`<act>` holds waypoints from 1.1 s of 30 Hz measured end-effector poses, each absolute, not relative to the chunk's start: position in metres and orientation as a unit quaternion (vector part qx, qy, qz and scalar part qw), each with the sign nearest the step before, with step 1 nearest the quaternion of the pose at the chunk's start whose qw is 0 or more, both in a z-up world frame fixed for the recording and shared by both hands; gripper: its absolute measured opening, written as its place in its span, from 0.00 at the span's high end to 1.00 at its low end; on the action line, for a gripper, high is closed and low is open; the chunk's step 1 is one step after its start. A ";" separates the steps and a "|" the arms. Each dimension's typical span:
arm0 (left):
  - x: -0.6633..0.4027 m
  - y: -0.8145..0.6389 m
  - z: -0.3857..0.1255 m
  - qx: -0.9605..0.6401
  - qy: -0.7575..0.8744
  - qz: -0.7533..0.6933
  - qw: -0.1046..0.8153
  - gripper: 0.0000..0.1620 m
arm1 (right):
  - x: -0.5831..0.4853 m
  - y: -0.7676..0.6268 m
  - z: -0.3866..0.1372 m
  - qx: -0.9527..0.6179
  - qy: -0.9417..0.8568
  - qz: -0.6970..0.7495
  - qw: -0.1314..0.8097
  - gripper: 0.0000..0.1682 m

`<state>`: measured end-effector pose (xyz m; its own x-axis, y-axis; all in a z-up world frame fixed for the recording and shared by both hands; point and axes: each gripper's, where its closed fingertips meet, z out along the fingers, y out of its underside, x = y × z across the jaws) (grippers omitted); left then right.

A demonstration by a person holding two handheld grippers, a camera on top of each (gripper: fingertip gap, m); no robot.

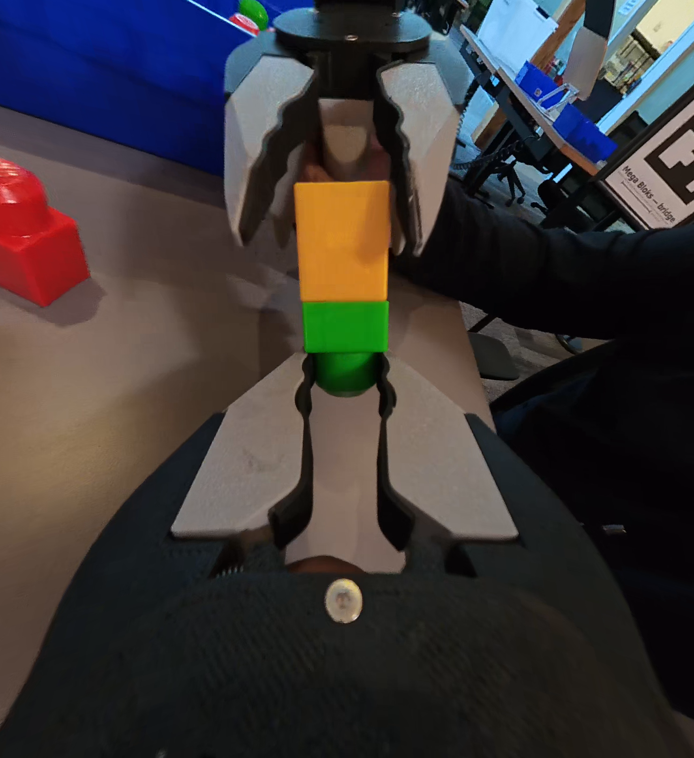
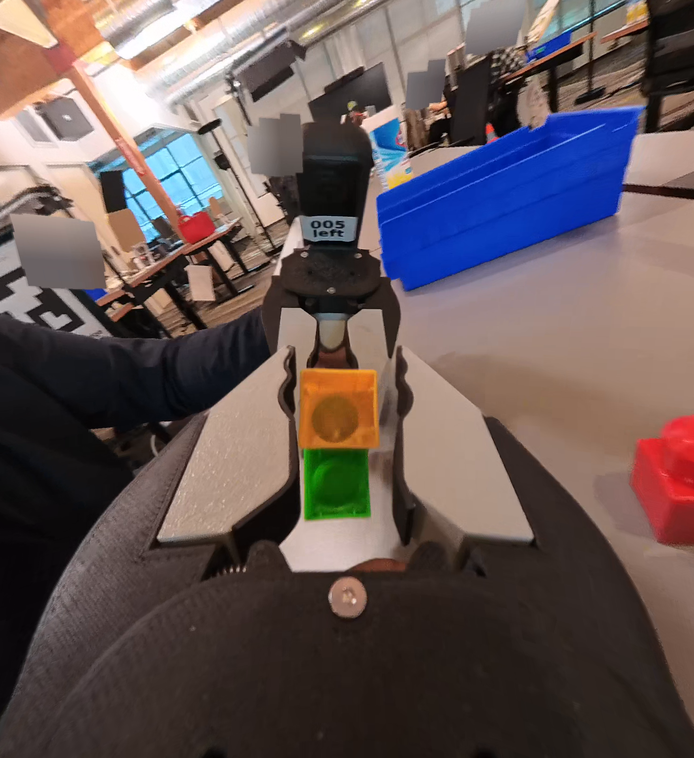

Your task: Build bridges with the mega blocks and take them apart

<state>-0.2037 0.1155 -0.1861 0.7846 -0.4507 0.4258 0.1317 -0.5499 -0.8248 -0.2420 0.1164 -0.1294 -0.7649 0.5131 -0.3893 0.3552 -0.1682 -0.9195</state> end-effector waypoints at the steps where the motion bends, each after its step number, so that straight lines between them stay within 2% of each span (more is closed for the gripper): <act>1: -0.207 0.115 -0.185 -0.822 0.092 -0.311 0.468 0.83 | -0.242 0.121 -0.128 -0.341 -0.642 0.683 0.067 0.72; 6: -0.215 0.113 -0.184 -0.828 0.091 -0.292 0.469 0.83 | -0.239 0.125 -0.135 -0.352 -0.658 0.664 0.053 0.67; 8: -0.214 0.113 -0.184 -0.828 0.093 -0.291 0.470 0.83 | -0.236 0.118 -0.145 -0.349 -0.678 0.646 0.039 0.69; 11: -0.213 0.112 -0.189 -0.838 0.101 -0.280 0.457 0.83 | -0.234 0.107 -0.164 -0.344 -0.713 0.610 0.032 0.77; 18: -0.215 0.113 -0.178 -0.819 0.091 -0.295 0.483 0.83 | -0.235 0.108 -0.153 -0.343 -0.689 0.638 0.026 0.79; 19: -0.216 0.114 -0.177 -0.818 0.085 -0.301 0.484 0.82 | -0.235 0.109 -0.152 -0.344 -0.684 0.643 0.024 0.79; 21: -0.219 0.116 -0.185 -0.827 0.071 -0.296 0.473 0.73 | -0.237 0.112 -0.148 -0.348 -0.672 0.653 0.026 0.79; 26: -0.216 0.123 -0.198 -0.842 0.084 -0.262 0.464 0.69 | -0.240 0.116 -0.138 -0.350 -0.645 0.679 0.028 0.79; 33: -0.206 0.129 -0.172 -0.791 0.067 -0.327 0.513 0.69 | -0.245 0.110 -0.134 -0.342 -0.634 0.692 0.046 0.79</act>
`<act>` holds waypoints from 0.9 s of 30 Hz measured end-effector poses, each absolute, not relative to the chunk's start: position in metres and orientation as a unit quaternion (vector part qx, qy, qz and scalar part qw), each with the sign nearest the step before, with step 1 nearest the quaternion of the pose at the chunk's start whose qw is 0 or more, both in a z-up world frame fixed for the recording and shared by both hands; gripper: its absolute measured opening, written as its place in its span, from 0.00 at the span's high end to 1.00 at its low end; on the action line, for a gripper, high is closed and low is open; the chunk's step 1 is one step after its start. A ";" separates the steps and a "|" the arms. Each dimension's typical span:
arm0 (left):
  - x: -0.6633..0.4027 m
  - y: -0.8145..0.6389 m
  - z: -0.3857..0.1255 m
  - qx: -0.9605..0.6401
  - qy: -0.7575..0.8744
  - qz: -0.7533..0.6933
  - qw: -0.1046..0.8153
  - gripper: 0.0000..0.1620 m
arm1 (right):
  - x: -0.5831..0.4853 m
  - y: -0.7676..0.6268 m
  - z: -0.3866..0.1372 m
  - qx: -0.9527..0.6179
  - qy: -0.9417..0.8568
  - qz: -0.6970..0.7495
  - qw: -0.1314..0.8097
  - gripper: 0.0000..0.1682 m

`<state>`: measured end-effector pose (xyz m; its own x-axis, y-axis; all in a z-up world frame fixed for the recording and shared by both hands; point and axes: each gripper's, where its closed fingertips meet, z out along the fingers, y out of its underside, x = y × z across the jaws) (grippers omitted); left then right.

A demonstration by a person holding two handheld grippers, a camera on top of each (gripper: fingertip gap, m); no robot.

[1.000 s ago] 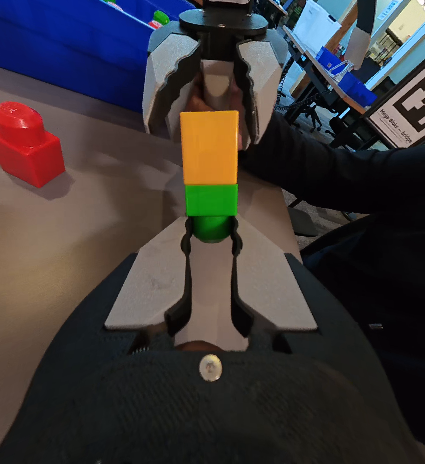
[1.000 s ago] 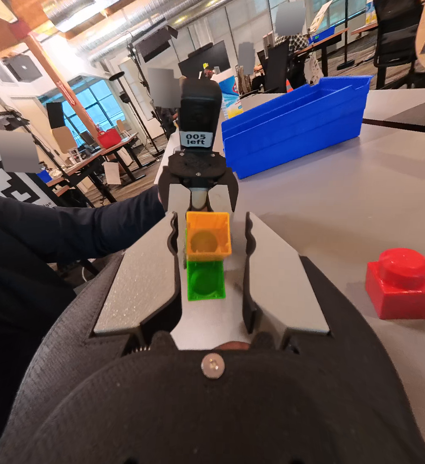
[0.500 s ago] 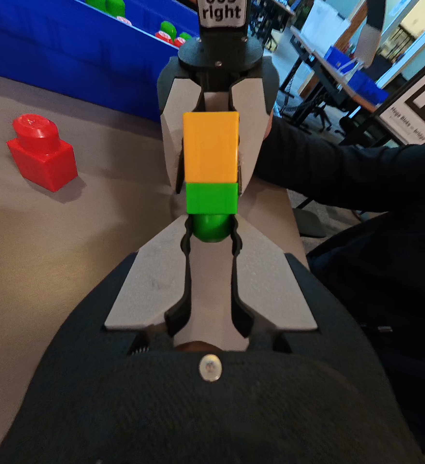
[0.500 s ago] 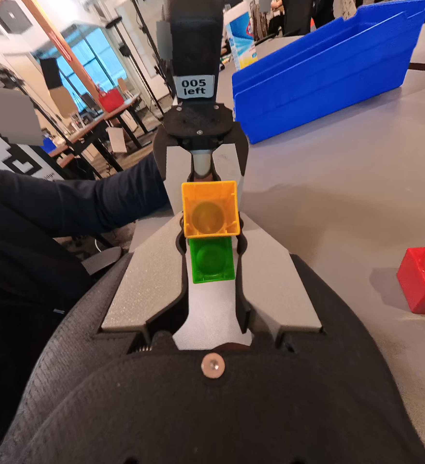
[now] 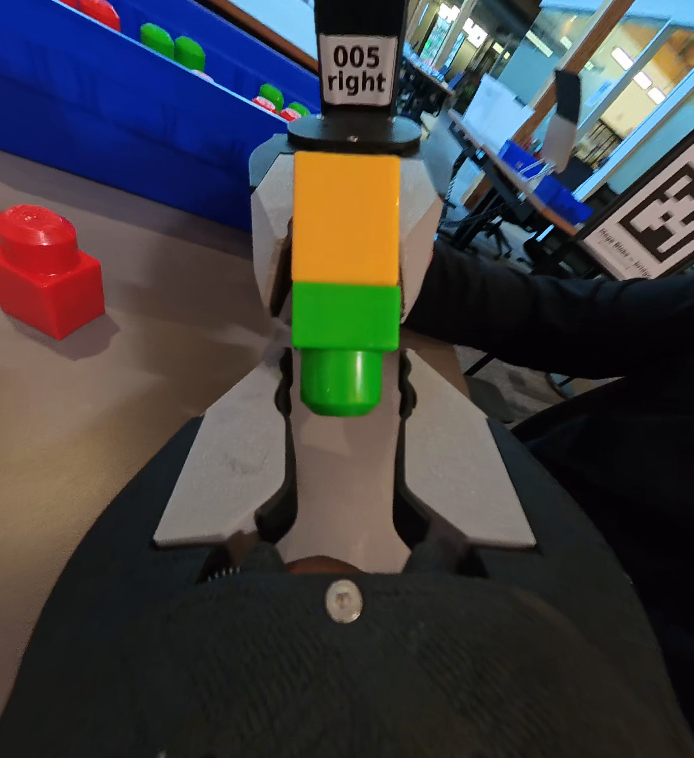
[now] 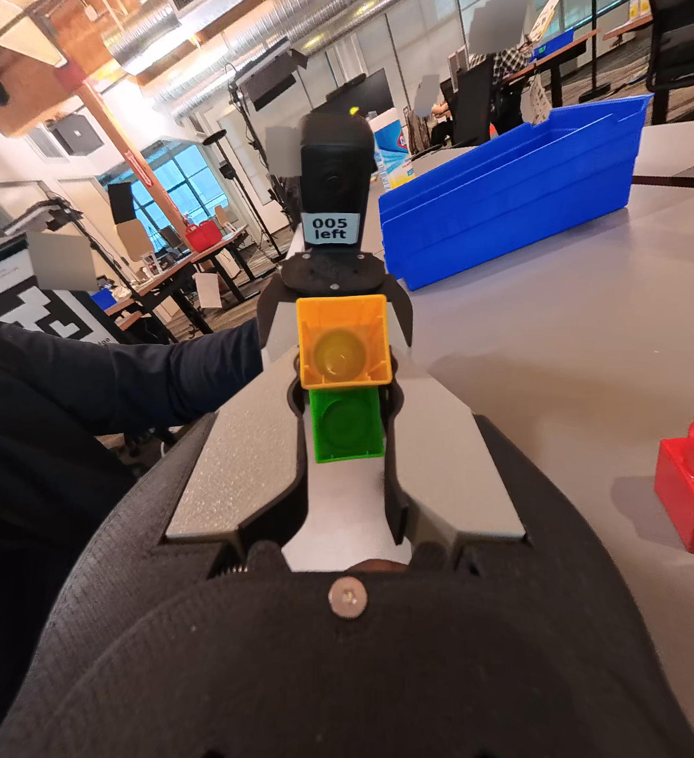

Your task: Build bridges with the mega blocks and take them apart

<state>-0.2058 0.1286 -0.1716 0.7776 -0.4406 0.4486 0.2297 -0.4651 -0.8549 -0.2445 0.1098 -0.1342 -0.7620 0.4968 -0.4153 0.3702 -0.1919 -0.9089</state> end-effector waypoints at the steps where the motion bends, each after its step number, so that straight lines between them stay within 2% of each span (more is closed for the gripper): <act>1: -0.207 0.129 -0.168 -0.785 0.061 -0.334 0.518 0.71 | -0.245 0.109 -0.135 -0.343 -0.635 0.691 0.050 0.79; 3: -0.211 0.129 -0.162 -0.772 0.050 -0.345 0.531 0.77 | -0.245 0.106 -0.135 -0.339 -0.634 0.694 0.045 0.79; 6: -0.213 0.128 -0.162 -0.778 0.061 -0.321 0.536 0.79 | -0.247 0.105 -0.134 -0.341 -0.627 0.699 0.043 0.79; 16: -0.205 0.129 -0.166 -0.778 0.066 -0.340 0.525 0.78 | -0.245 0.104 -0.128 -0.334 -0.607 0.720 0.028 0.79; 23: -0.212 0.126 -0.167 -0.794 0.080 -0.299 0.523 0.79 | -0.246 0.104 -0.130 -0.339 -0.610 0.716 0.019 0.78; 24: -0.215 0.125 -0.166 -0.794 0.080 -0.294 0.526 0.79 | -0.247 0.108 -0.127 -0.343 -0.603 0.720 0.020 0.78; 26: -0.221 0.121 -0.160 -0.790 0.074 -0.297 0.532 0.79 | -0.249 0.120 -0.121 -0.353 -0.582 0.732 0.025 0.67; 27: -0.226 0.120 -0.157 -0.785 0.066 -0.297 0.540 0.79 | -0.250 0.128 -0.117 -0.356 -0.572 0.739 0.031 0.66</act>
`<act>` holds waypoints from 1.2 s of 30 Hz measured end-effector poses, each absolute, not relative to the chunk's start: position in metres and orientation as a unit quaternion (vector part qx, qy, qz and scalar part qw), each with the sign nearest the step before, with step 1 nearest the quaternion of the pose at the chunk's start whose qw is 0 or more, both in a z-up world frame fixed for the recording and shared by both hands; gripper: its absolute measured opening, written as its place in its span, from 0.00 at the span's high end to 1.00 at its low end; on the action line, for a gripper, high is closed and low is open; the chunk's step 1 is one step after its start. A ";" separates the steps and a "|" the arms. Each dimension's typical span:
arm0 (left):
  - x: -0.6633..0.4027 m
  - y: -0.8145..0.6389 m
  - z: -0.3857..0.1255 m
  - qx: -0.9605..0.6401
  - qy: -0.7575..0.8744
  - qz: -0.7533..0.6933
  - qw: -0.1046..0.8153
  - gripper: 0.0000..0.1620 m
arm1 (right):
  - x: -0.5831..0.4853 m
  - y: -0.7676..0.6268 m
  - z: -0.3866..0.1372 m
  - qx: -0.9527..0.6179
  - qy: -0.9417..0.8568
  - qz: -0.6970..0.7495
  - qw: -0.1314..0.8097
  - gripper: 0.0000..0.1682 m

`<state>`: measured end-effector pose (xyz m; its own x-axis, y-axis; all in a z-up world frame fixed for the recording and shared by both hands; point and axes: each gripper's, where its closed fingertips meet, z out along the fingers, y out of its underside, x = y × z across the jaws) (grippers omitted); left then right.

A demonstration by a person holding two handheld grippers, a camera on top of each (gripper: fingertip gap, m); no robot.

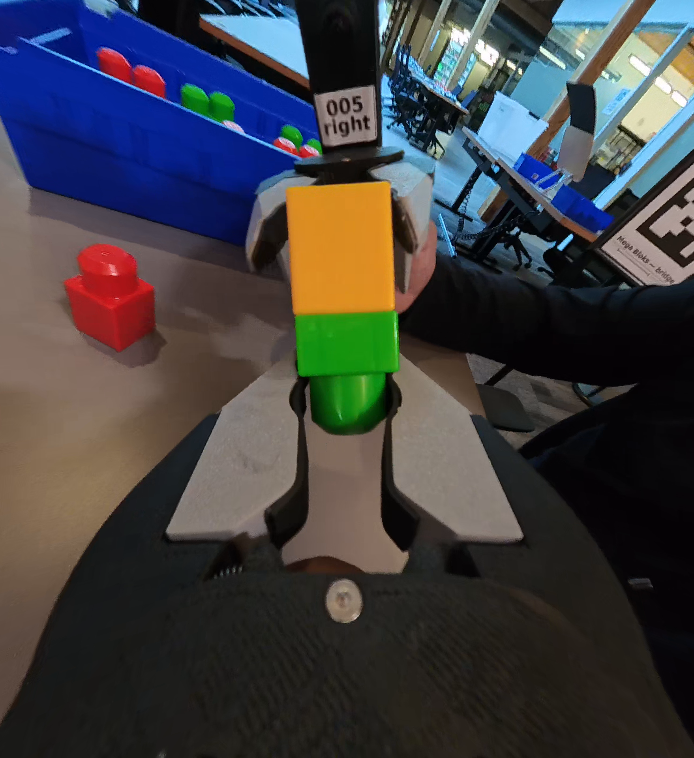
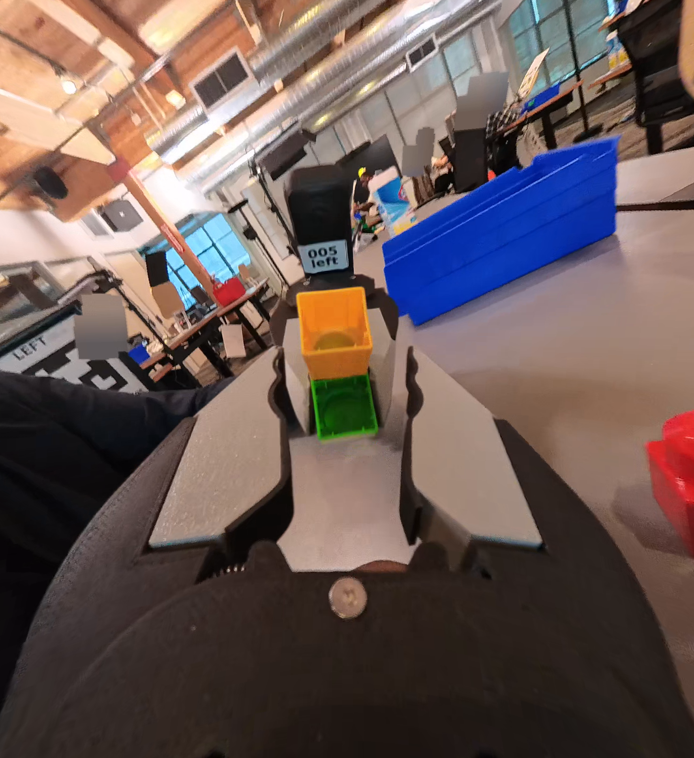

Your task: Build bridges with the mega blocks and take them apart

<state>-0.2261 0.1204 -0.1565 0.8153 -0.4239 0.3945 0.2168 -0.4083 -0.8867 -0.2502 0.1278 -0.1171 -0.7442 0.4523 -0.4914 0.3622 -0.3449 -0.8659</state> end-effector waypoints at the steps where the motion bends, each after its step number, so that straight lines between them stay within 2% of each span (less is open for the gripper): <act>1: -0.231 0.119 -0.153 -0.780 0.059 -0.299 0.547 0.79 | -0.252 0.136 -0.115 -0.365 -0.564 0.740 0.046 0.66; 4: -0.253 0.117 -0.148 -0.770 0.025 -0.292 0.567 0.79 | -0.265 0.156 -0.126 -0.409 -0.570 0.702 0.119 0.65; 11: -0.275 0.108 -0.139 -0.749 0.006 -0.297 0.593 0.79 | -0.295 0.205 -0.197 -0.536 -0.648 0.444 0.309 0.67; 13: -0.271 0.104 -0.135 -0.742 0.020 -0.309 0.595 0.79 | -0.296 0.211 -0.216 -0.558 -0.662 0.402 0.296 0.67; 15: -0.267 0.101 -0.130 -0.731 0.034 -0.324 0.600 0.80 | -0.297 0.216 -0.226 -0.579 -0.661 0.389 0.275 0.73; 19: -0.269 0.100 -0.129 -0.730 0.033 -0.321 0.602 0.79 | -0.302 0.239 -0.230 -0.596 -0.660 0.360 0.282 0.70; 23: -0.274 0.100 -0.128 -0.725 0.018 -0.327 0.606 0.79 | -0.310 0.229 -0.236 -0.563 -0.695 0.377 0.241 0.69; 27: -0.277 0.100 -0.128 -0.723 0.007 -0.333 0.606 0.79 | -0.307 0.205 -0.235 -0.520 -0.725 0.404 0.203 0.73; 31: -0.277 0.098 -0.126 -0.722 0.011 -0.332 0.607 0.79 | -0.311 0.212 -0.236 -0.512 -0.735 0.366 0.254 0.69; 36: -0.274 0.098 -0.127 -0.723 0.016 -0.338 0.603 0.79 | -0.323 0.220 -0.242 -0.489 -0.759 0.324 0.282 0.69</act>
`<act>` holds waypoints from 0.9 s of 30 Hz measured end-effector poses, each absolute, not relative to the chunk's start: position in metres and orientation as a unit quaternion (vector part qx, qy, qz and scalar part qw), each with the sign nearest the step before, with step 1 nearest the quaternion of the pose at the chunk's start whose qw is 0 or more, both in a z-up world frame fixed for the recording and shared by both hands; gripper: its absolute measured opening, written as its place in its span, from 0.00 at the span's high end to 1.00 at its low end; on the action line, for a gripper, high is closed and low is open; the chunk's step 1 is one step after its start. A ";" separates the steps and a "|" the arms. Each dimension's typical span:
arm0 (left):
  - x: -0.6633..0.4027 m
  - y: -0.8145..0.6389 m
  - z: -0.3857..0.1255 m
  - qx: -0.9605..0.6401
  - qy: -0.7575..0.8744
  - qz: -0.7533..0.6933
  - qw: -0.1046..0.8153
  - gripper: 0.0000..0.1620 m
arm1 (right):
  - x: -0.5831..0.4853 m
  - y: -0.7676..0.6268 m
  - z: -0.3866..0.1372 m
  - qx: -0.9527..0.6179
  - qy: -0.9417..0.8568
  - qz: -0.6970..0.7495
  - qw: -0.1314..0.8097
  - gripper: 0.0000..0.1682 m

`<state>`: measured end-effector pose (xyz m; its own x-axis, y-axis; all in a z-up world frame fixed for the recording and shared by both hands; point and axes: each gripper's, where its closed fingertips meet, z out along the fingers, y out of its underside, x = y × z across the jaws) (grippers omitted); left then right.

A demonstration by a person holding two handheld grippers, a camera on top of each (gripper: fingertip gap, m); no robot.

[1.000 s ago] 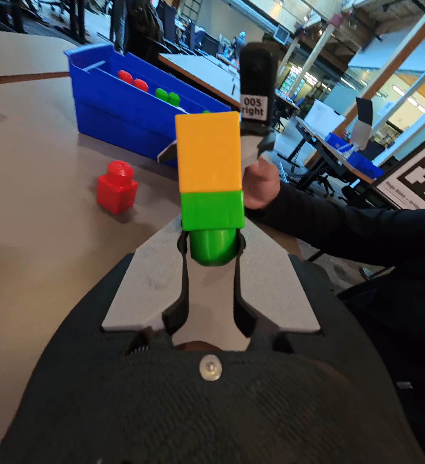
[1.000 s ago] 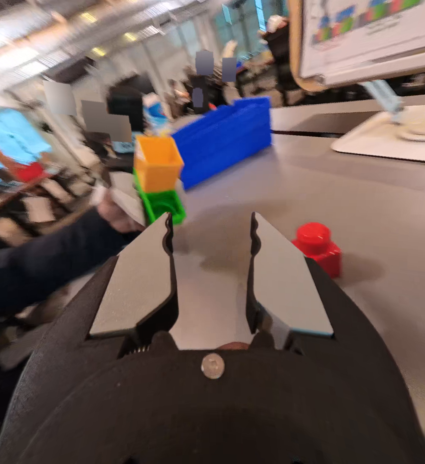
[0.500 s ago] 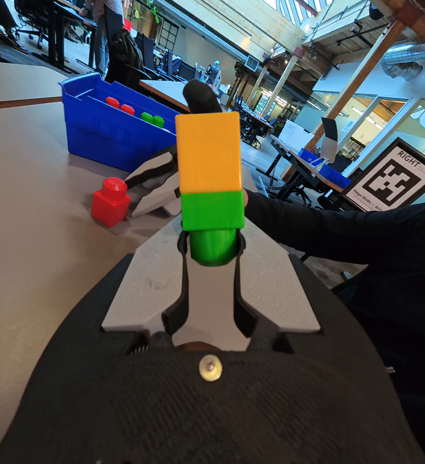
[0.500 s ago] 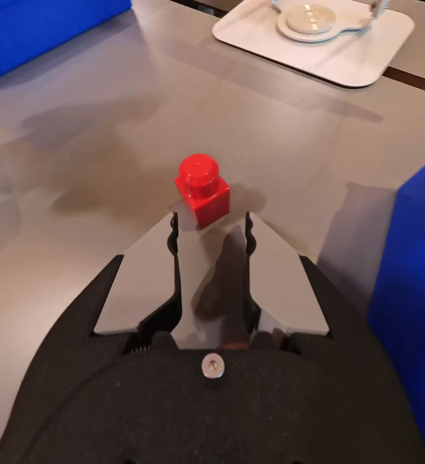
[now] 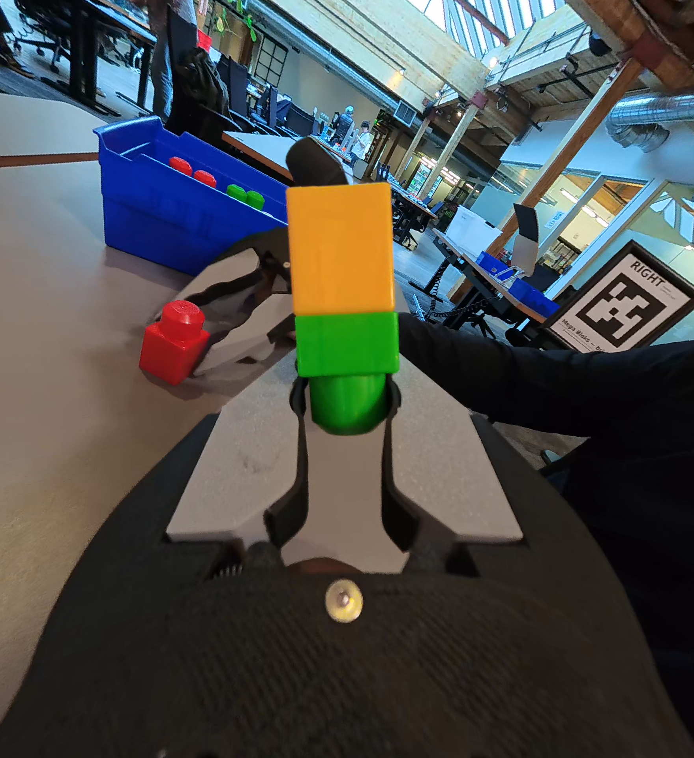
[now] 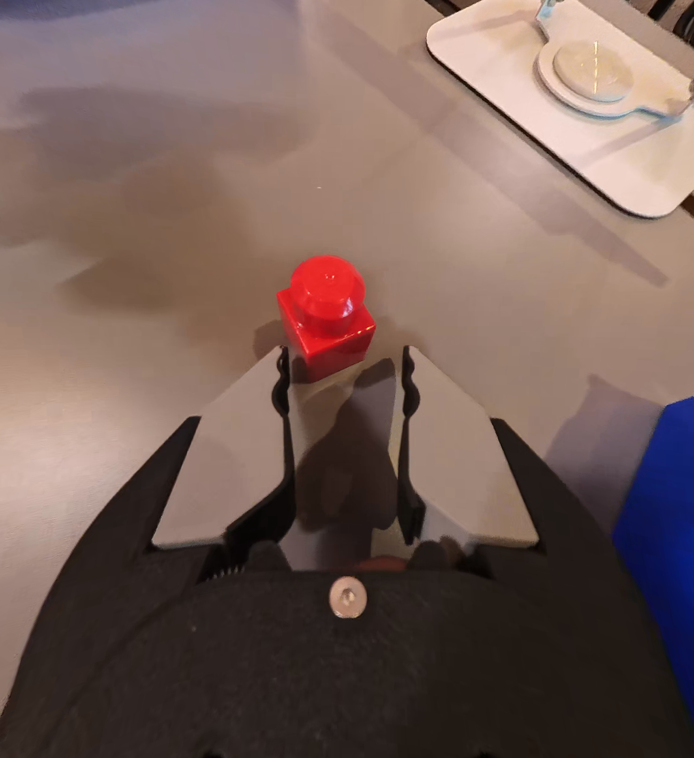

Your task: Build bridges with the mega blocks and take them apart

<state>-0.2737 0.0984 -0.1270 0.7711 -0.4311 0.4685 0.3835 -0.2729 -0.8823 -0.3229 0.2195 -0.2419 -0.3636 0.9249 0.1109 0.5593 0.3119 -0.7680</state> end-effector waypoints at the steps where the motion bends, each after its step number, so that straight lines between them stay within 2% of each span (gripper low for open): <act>1: -0.274 0.099 -0.128 -0.723 0.016 -0.338 0.602 0.79 | -0.325 0.221 -0.243 -0.477 -0.767 0.318 0.288 0.69; 8: -0.278 0.099 -0.126 -0.721 0.007 -0.335 0.606 0.79 | -0.327 0.187 -0.235 -0.404 -0.797 0.382 0.236 0.74; 16: -0.277 0.099 -0.127 -0.722 0.009 -0.333 0.606 0.79 | -0.330 0.193 -0.251 -0.448 -0.796 0.342 0.219 0.68; 18: -0.275 0.100 -0.127 -0.723 0.013 -0.332 0.606 0.79 | -0.332 0.194 -0.250 -0.461 -0.789 0.346 0.214 0.73; 19: -0.275 0.099 -0.127 -0.723 0.015 -0.331 0.606 0.79 | -0.332 0.195 -0.250 -0.465 -0.786 0.347 0.214 0.80; 24: -0.279 0.100 -0.141 -0.753 0.018 -0.299 0.585 0.79 | -0.319 0.188 -0.244 -0.442 -0.793 0.370 0.198 0.80; 27: -0.283 0.102 -0.158 -0.781 0.008 -0.283 0.557 0.79 | -0.304 0.192 -0.249 -0.414 -0.827 0.313 0.217 0.80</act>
